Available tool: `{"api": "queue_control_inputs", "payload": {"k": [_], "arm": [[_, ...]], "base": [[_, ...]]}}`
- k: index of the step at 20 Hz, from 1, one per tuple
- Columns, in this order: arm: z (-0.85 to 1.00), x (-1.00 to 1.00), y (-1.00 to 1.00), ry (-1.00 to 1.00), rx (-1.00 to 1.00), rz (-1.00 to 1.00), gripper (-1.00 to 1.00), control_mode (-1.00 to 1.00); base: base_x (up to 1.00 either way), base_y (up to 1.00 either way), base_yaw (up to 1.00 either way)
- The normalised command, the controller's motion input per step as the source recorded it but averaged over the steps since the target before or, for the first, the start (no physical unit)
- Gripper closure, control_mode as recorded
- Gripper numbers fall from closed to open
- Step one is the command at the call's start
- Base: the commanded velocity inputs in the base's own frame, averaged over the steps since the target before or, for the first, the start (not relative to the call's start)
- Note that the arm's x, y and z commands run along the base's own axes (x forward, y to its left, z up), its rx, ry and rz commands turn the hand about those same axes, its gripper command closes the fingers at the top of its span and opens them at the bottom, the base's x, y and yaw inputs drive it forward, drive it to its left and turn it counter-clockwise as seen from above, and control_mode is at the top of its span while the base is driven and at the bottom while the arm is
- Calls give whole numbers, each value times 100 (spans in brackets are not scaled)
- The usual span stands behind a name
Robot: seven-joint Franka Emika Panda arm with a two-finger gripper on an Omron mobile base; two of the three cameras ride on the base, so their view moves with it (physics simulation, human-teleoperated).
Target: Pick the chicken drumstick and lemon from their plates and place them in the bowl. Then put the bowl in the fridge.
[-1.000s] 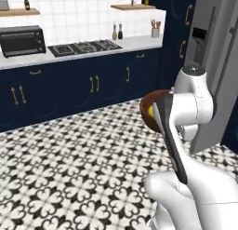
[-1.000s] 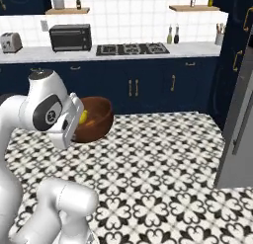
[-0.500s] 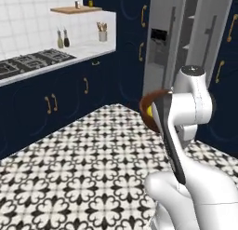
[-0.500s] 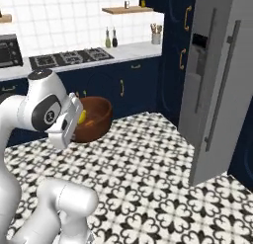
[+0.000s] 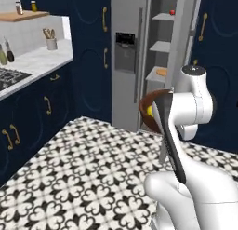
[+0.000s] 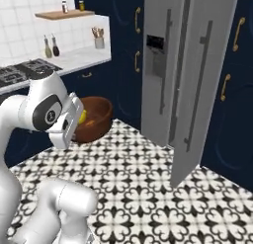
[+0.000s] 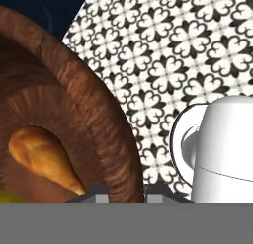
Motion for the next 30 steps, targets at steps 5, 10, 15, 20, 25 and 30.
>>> {"api": "queue_control_inputs", "payload": {"k": [5, 10, 15, 20, 25, 30], "arm": [[0, 0, 0, 0, 0, 0, 100, 100], [0, 0, 0, 0, 0, 0, 100, 100], [0, 0, 0, 0, 0, 0, 100, 100], [0, 0, 0, 0, 0, 0, 100, 100], [0, 0, 0, 0, 0, 0, 100, 100], [0, 0, 0, 0, 0, 0, 100, 100]], "base": [[100, 100, -57], [100, 100, -56], [100, 100, -55], [100, 100, -55], [100, 43, -34], [100, -11, -2]]}}
